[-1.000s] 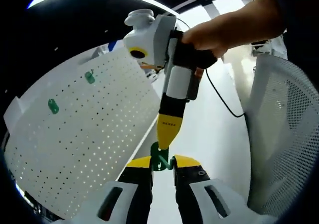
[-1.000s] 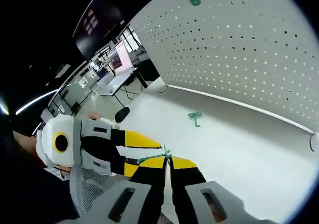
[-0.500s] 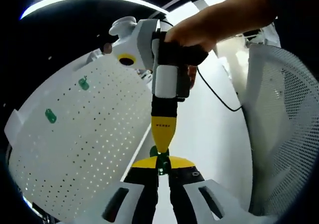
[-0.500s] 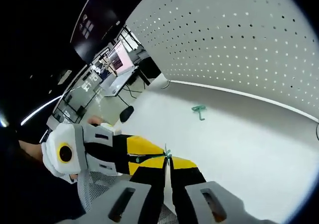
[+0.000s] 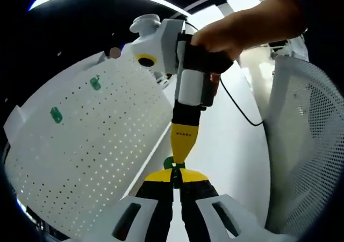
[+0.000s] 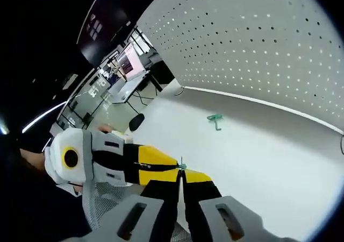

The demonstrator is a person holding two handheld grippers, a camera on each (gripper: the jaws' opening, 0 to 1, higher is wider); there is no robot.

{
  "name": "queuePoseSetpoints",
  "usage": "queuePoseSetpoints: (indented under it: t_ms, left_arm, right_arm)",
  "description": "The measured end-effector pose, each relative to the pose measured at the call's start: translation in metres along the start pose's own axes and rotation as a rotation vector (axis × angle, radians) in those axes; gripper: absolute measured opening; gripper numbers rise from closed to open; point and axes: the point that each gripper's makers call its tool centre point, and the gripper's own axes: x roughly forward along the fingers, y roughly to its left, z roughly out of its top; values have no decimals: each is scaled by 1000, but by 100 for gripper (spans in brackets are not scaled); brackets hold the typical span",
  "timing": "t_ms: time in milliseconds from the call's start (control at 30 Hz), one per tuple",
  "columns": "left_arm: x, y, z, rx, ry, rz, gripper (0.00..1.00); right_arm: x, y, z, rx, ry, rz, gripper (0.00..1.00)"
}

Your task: Insert the hook assembly into the mounting plate slot until the hook locks in place.

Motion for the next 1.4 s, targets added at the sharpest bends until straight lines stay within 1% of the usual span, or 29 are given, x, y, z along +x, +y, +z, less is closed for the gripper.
queuePoseSetpoints:
  t_ms: [67,100,167,200,267,333,400,467,567,700,800,833,900,1067,1133,1200,1233,1333,1400]
  left_arm:
    - [0,1,-1,-12,1,9,3]
    - [0,1,-1,-18,1,9,3]
    - [0,4,-1,-37,2,18,3]
    - [0,4,-1,-46,2,16,3]
    - [-1,7,-3,-66,11,31,2]
    - [-1,9,-4,-109,6,30,2]
    - [-2,13,-5,-148,8,44,2]
    - [-2,15,-5,-199,-3,47,2]
    - [-4,20,-5,-242,-11,57,2]
    - [-5,25,-3,-282,-19,69,2]
    - [-6,31,0,-318,-25,84,2]
    - [-6,33,1,-330,-29,86,2]
    - [-7,37,6,-359,-42,94,2]
    - [-10,51,22,-400,-82,112,2]
    - [-10,56,27,-408,-92,121,2]
    - [-10,61,32,-423,-106,125,2]
    - [-10,64,36,-432,-117,128,2]
    - [-9,70,40,-432,-120,141,2]
    - [-9,76,44,-434,-131,148,2]
  right_arm:
    - [0,1,1,-15,-10,-6,1]
    - [0,0,2,-36,-17,-11,1]
    - [0,1,2,-38,-23,-14,1]
    - [0,1,4,-56,-33,-20,1]
    - [-1,1,6,-65,-44,-24,2]
    - [-3,1,9,-85,-62,-29,4]
    - [-5,2,13,-127,-85,-39,6]
    - [-6,1,18,-182,-112,-63,7]
    - [-9,0,21,-271,-139,-111,7]
    - [-9,-1,21,-324,-159,-147,10]
    - [-12,-4,27,-370,-197,-181,14]
    - [-13,-5,30,-381,-211,-190,16]
    - [-16,-6,31,-388,-224,-201,17]
    - [-25,-11,39,-428,-302,-237,26]
    - [-28,-14,41,-433,-327,-257,30]
    - [-32,-15,41,-452,-352,-268,31]
    - [-36,-15,43,-474,-381,-277,33]
    - [-41,-16,42,-495,-400,-287,37]
    - [-47,-17,45,-503,-437,-297,39]
